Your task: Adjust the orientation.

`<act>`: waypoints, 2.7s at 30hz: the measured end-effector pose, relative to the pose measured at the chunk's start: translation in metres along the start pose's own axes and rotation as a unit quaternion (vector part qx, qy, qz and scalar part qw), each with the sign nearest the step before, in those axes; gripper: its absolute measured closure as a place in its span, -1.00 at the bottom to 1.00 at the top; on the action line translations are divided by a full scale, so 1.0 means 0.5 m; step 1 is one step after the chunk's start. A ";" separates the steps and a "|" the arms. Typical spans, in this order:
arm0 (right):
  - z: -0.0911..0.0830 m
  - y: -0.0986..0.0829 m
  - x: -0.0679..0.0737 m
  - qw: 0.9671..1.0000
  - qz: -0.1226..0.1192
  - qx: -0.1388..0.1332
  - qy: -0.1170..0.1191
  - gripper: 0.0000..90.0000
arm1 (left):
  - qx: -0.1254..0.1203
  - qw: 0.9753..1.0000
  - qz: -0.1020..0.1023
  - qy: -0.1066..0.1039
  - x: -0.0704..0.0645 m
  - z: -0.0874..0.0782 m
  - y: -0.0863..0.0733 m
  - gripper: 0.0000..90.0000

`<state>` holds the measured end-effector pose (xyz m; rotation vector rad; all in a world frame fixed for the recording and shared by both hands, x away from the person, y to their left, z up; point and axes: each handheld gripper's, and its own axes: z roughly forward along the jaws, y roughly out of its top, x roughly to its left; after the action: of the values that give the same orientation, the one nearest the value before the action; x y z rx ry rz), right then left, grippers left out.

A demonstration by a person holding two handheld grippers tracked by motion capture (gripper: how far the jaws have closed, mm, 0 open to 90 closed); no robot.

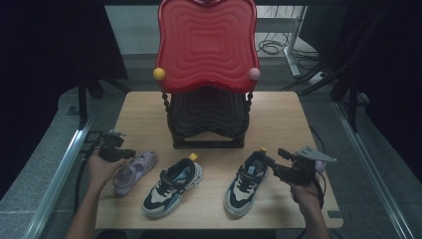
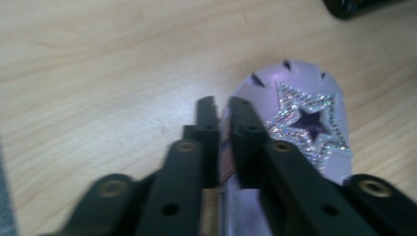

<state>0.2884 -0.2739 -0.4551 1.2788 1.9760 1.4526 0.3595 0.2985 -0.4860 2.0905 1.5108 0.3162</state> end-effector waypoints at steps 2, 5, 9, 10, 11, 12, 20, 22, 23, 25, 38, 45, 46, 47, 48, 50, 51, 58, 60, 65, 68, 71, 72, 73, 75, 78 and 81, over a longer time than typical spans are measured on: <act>0.002 0.000 -0.002 1.000 0.002 -0.001 0.000 -0.26 | -0.023 1.000 -0.004 0.002 -0.010 -0.017 -0.006 0.55; 0.006 0.001 -0.004 1.000 0.004 0.000 0.002 -0.26 | -0.061 0.998 -0.010 -0.005 -0.029 -0.049 -0.018 0.33; 0.012 -0.001 -0.007 1.000 0.001 0.001 0.004 -0.26 | -0.101 0.994 -0.022 -0.039 -0.050 -0.079 -0.028 0.08; 0.016 -0.002 -0.007 1.000 0.001 0.003 0.004 -0.26 | -0.111 0.993 -0.020 -0.043 -0.056 -0.085 -0.029 0.04; 0.019 -0.003 -0.007 1.000 0.000 0.007 0.004 -0.27 | -0.123 0.991 -0.018 -0.046 -0.061 -0.090 -0.030 0.02; 0.022 -0.003 -0.006 1.000 -0.001 0.009 0.002 -0.27 | -0.131 0.990 -0.016 -0.050 -0.065 -0.093 -0.030 0.00; 0.030 -0.011 0.003 1.000 -0.014 0.017 0.000 -0.28 | -0.181 0.981 0.003 -0.071 -0.095 -0.110 -0.047 -0.07; 0.027 -0.015 0.005 1.000 -0.016 0.017 -0.005 -0.28 | -0.170 0.982 0.014 -0.080 -0.102 -0.106 -0.048 -0.08; 0.024 -0.019 0.006 1.000 -0.015 0.018 -0.008 -0.28 | -0.167 0.982 0.021 -0.084 -0.104 -0.105 -0.049 -0.09; 0.017 -0.027 0.009 1.000 -0.014 0.017 -0.020 -0.28 | -0.171 0.981 0.024 -0.090 -0.103 -0.105 -0.051 -0.09; -0.023 -0.047 0.042 0.999 -0.034 0.018 -0.028 -0.27 | -0.196 0.973 0.031 -0.116 -0.114 -0.138 -0.068 -0.03; -0.059 -0.031 0.046 0.998 -0.054 0.011 -0.041 -0.27 | -0.203 0.971 0.044 -0.118 -0.138 -0.164 -0.076 -0.09; -0.065 -0.030 0.041 0.997 -0.055 0.009 -0.047 -0.23 | -0.204 0.971 0.046 -0.119 -0.139 -0.165 -0.075 -0.09; -0.071 -0.029 0.035 0.997 -0.055 0.008 -0.052 -0.19 | -0.204 0.971 0.048 -0.118 -0.140 -0.166 -0.074 -0.09; -0.076 -0.029 0.028 0.997 -0.055 0.008 -0.057 -0.16 | -0.204 0.971 0.050 -0.118 -0.140 -0.166 -0.073 -0.09; -0.083 -0.031 0.016 0.996 -0.054 0.011 -0.064 -0.08 | -0.202 0.971 0.049 -0.118 -0.139 -0.165 -0.072 -0.09; -0.087 -0.033 0.009 0.996 -0.057 0.016 -0.070 -0.04 | -0.202 0.971 0.048 -0.118 -0.138 -0.165 -0.072 -0.09; -0.121 -0.054 -0.010 0.992 -0.071 0.043 -0.092 0.06 | -0.203 0.970 0.045 -0.124 -0.133 -0.164 -0.062 -0.09; -0.142 -0.061 -0.018 0.992 -0.066 0.043 -0.101 0.09 | -0.199 0.970 0.047 -0.127 -0.134 -0.161 -0.061 -0.09; -0.188 -0.109 -0.054 0.991 -0.023 0.041 -0.124 0.25 | -0.198 0.970 0.045 -0.130 -0.129 -0.164 -0.064 -0.10; -0.205 -0.127 -0.074 0.988 -0.012 0.052 -0.144 0.37 | -0.202 0.970 0.041 -0.130 -0.127 -0.168 -0.065 -0.10; -0.218 -0.135 -0.088 0.987 -0.006 0.058 -0.152 0.49 | -0.199 0.971 0.041 -0.128 -0.128 -0.167 -0.066 -0.10; -0.221 -0.139 -0.093 0.986 -0.006 0.060 -0.157 0.54 | -0.196 0.971 0.041 -0.128 -0.128 -0.166 -0.067 -0.10; -0.225 -0.142 -0.099 0.985 -0.003 0.063 -0.159 0.62 | -0.194 0.972 0.041 -0.127 -0.128 -0.165 -0.069 -0.10; -0.225 -0.150 -0.104 0.984 -0.001 0.069 -0.164 0.73 | -0.191 0.973 0.040 -0.126 -0.128 -0.161 -0.071 -0.10; -0.221 -0.163 -0.115 0.982 -0.009 0.086 -0.170 0.88 | -0.188 0.974 0.041 -0.122 -0.130 -0.159 -0.074 -0.09; -0.218 -0.174 -0.129 0.980 -0.013 0.103 -0.171 0.99 | -0.188 0.974 0.041 -0.118 -0.130 -0.161 -0.078 -0.09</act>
<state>0.2035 -0.3926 -0.5029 1.4704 1.9321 0.9553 0.2669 0.2696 -0.4327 1.8196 1.1281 0.3408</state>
